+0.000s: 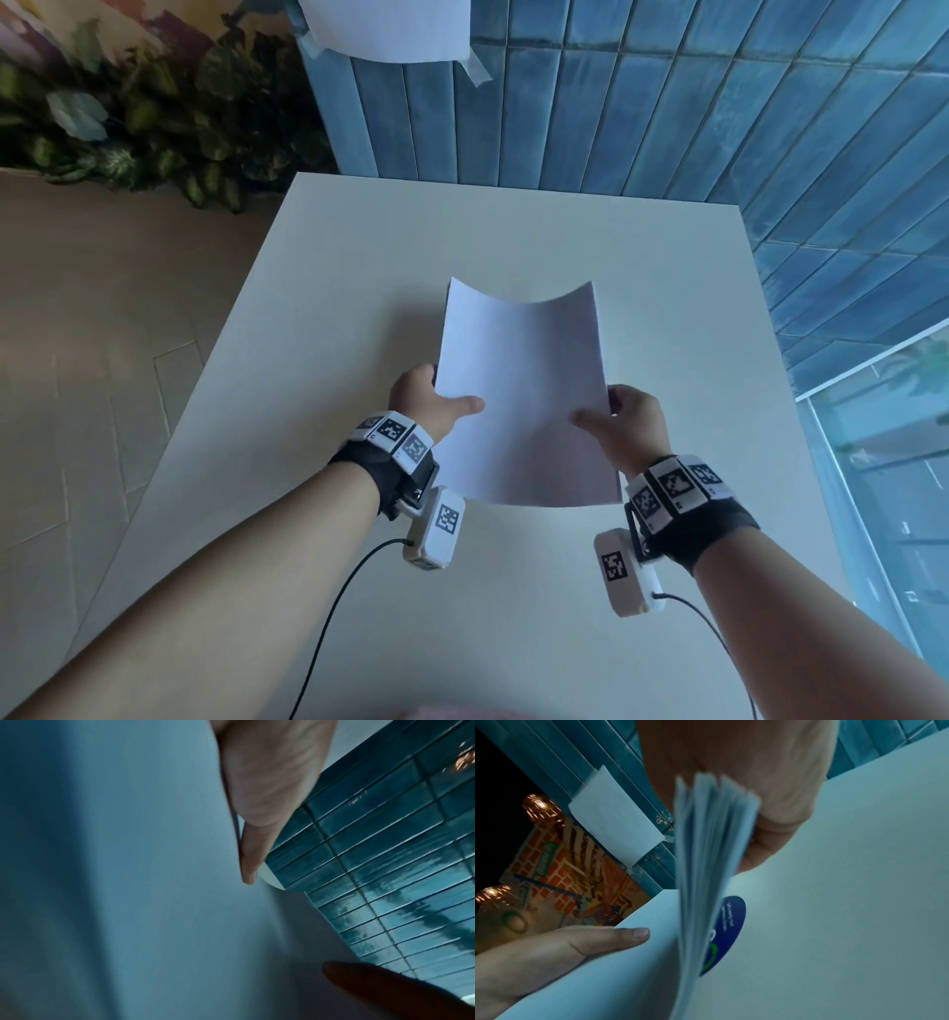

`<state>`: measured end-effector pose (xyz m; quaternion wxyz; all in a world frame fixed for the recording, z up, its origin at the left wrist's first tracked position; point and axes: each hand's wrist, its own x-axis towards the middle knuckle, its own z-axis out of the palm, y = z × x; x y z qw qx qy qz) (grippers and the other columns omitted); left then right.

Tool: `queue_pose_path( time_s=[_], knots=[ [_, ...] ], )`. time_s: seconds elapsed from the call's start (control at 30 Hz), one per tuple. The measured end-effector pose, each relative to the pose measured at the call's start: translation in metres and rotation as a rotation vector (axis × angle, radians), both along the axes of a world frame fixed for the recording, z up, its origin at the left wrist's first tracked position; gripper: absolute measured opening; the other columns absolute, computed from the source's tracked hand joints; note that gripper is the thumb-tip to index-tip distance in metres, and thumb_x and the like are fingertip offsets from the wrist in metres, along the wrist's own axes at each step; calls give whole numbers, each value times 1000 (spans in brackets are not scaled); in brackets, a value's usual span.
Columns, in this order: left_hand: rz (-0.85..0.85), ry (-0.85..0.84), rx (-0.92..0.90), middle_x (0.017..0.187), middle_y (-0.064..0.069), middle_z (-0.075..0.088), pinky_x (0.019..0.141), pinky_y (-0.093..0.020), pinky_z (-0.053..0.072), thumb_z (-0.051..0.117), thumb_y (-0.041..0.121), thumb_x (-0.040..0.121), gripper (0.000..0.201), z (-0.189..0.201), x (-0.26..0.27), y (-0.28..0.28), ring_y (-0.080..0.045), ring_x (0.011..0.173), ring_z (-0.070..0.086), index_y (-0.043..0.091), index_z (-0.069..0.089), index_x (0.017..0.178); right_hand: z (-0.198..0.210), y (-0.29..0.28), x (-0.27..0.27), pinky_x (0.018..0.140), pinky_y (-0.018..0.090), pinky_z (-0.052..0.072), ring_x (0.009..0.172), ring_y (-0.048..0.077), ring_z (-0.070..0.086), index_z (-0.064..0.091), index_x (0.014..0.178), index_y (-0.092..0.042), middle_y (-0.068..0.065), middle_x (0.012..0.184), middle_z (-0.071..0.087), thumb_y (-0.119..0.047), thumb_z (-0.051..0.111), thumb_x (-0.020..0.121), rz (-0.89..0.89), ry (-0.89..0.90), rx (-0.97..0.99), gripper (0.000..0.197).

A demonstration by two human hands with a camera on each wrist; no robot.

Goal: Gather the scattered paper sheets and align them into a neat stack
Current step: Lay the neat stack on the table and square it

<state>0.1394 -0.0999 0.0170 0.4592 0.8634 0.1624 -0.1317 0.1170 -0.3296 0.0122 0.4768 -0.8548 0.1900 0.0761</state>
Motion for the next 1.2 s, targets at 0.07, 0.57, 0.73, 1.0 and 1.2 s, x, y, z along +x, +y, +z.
queue_pose_path(
  time_s=[0.07, 0.57, 0.73, 1.0, 1.2],
  knots=[
    [-21, 56, 58, 93, -3, 67, 69, -29, 47, 83, 31, 67, 38, -5, 4, -2, -21, 80, 62, 11, 59, 89, -6, 2, 4, 55, 28, 44, 65, 25, 59, 67, 76, 3, 16, 74, 69, -13, 75, 68, 3, 66, -30, 20],
    [-59, 214, 276, 132, -12, 52, 85, -35, 44, 72, 36, 77, 68, -22, 14, -14, -31, 118, 53, 5, 40, 128, -24, 18, 16, 75, 27, 40, 108, 29, 56, 46, 128, -6, 12, 122, 57, -16, 78, 67, -71, 182, -176, 70],
    [-36, 156, 283, 133, -14, 48, 78, -29, 37, 70, 28, 81, 67, -23, 10, -20, -29, 106, 54, 1, 34, 130, -21, 19, 16, 76, 26, 37, 111, 28, 53, 48, 126, -6, 13, 126, 51, -14, 77, 70, -63, 183, -202, 64],
    [-2, 139, 282, 139, -19, 44, 94, -39, 42, 54, 31, 91, 58, -25, 17, -18, -36, 123, 49, -3, 37, 135, -22, 17, 18, 85, 29, 43, 115, 27, 54, 49, 131, -8, 11, 131, 50, -18, 75, 72, -62, 221, -216, 65],
    [-35, 220, 361, 132, -17, 44, 95, -42, 46, 45, 24, 90, 43, -29, 26, -7, -37, 114, 52, 3, 49, 128, -22, 15, 20, 81, 29, 44, 105, 28, 59, 52, 130, -10, 11, 130, 47, -21, 79, 72, -55, 247, -226, 65]
  ],
)
